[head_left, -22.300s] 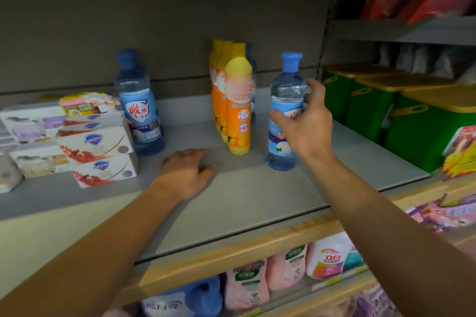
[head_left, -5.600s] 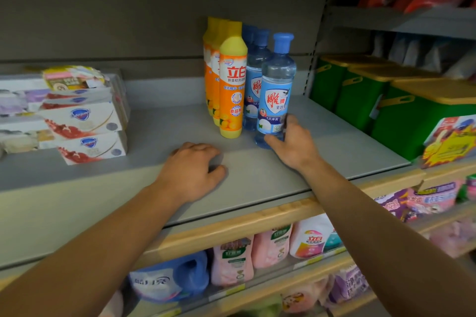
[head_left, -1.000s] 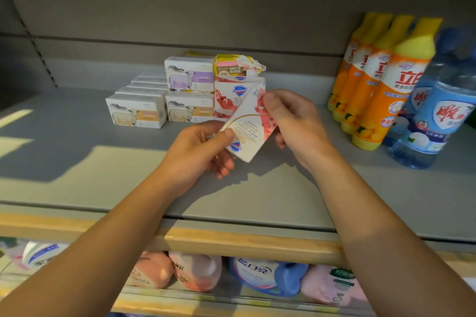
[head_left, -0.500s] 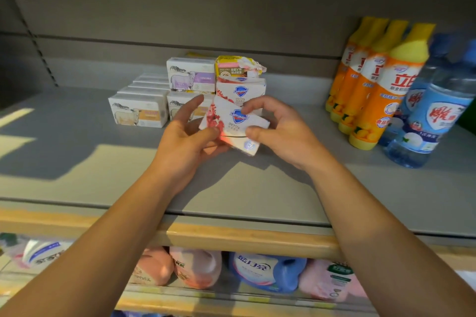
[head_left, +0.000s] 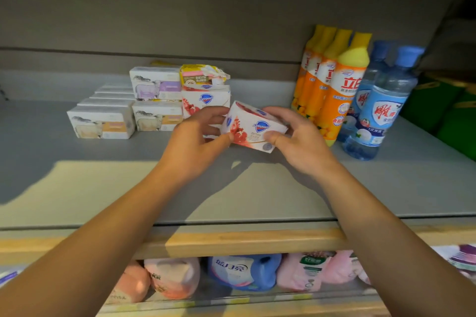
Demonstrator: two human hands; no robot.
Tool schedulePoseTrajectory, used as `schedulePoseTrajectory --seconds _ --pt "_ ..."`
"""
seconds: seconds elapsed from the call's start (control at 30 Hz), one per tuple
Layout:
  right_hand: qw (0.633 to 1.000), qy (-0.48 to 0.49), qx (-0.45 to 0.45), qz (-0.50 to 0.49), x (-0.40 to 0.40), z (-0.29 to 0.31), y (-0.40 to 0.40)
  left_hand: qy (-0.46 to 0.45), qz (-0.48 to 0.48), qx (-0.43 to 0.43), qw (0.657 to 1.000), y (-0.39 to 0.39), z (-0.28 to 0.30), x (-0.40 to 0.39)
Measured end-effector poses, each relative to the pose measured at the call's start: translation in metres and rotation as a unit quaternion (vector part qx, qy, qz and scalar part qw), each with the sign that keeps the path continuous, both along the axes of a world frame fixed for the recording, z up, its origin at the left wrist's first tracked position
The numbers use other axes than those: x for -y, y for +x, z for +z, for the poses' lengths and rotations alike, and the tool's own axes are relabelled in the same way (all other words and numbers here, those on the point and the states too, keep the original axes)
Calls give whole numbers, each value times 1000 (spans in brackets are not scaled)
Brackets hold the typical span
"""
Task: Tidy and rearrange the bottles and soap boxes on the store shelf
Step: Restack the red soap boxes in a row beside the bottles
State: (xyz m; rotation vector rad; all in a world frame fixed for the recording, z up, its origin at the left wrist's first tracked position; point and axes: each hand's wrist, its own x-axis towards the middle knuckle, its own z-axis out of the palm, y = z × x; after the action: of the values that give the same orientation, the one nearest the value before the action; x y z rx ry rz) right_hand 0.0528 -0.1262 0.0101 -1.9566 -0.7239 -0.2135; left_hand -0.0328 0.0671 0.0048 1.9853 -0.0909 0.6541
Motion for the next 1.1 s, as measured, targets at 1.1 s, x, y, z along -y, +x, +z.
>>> schedulePoseTrajectory --seconds 1.1 --pt "892 -387 135 -189 -44 -27 108 257 188 -17 948 30 -28 -33"
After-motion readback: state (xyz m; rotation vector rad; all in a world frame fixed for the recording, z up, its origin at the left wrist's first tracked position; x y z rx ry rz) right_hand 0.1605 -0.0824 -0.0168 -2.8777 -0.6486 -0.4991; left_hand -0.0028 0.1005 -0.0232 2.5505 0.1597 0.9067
